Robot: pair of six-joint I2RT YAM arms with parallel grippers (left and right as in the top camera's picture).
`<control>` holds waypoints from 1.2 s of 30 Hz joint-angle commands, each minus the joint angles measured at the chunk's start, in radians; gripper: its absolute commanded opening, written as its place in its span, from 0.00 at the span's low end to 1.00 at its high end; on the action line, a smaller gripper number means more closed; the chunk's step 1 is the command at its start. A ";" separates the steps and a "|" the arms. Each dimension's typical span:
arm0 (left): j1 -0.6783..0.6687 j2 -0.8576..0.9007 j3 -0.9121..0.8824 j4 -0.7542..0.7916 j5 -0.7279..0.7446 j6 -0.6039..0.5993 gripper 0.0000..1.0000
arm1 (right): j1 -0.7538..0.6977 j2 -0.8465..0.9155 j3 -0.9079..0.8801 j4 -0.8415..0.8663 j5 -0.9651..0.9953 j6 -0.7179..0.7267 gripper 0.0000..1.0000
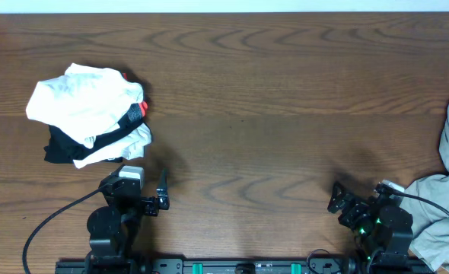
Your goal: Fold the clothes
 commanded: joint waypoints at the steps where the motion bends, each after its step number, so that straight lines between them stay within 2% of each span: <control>1: 0.003 -0.006 -0.023 0.002 0.014 -0.008 0.98 | 0.016 -0.005 -0.010 0.001 0.006 0.011 0.99; 36: 0.003 -0.006 -0.023 0.002 0.014 -0.008 0.98 | 0.036 -0.005 -0.010 0.001 0.006 0.011 0.99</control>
